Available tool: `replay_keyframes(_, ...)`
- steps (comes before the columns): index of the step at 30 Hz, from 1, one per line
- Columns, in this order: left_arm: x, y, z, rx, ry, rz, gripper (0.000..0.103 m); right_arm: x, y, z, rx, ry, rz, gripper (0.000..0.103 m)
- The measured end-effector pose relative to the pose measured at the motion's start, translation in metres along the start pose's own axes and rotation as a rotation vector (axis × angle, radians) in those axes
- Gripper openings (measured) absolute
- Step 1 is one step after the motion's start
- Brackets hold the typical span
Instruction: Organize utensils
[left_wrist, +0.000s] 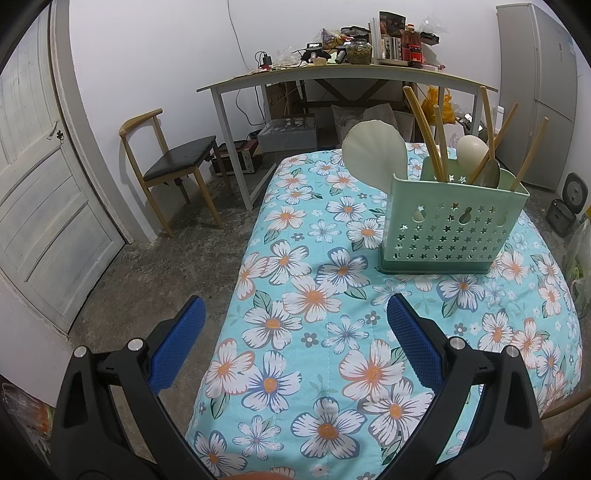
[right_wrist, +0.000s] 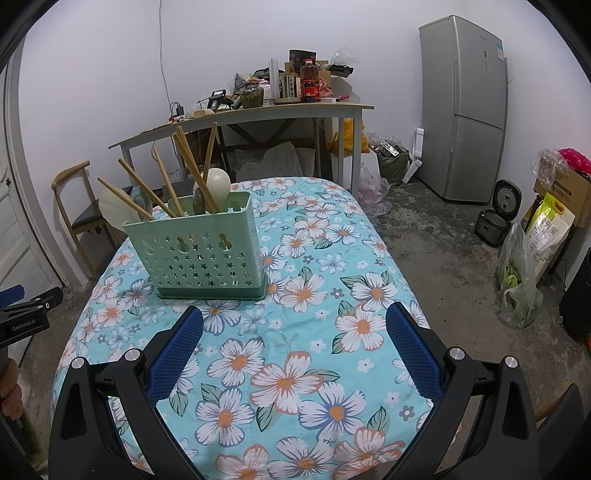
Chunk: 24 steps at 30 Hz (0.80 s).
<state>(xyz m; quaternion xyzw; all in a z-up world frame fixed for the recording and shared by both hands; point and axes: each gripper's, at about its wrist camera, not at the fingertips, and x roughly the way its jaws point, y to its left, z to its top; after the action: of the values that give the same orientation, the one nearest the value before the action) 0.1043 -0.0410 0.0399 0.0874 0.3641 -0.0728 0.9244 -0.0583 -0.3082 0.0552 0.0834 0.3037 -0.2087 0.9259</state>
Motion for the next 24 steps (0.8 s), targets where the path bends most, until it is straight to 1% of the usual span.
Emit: replay_keyframes(24, 0.001, -0.0007, 0.0005, 0.001, 0.0, 0.0, 0.095, -0.0007, 0.0017, 0.0008, 0.0, -0.001, 0.002, 0.096)
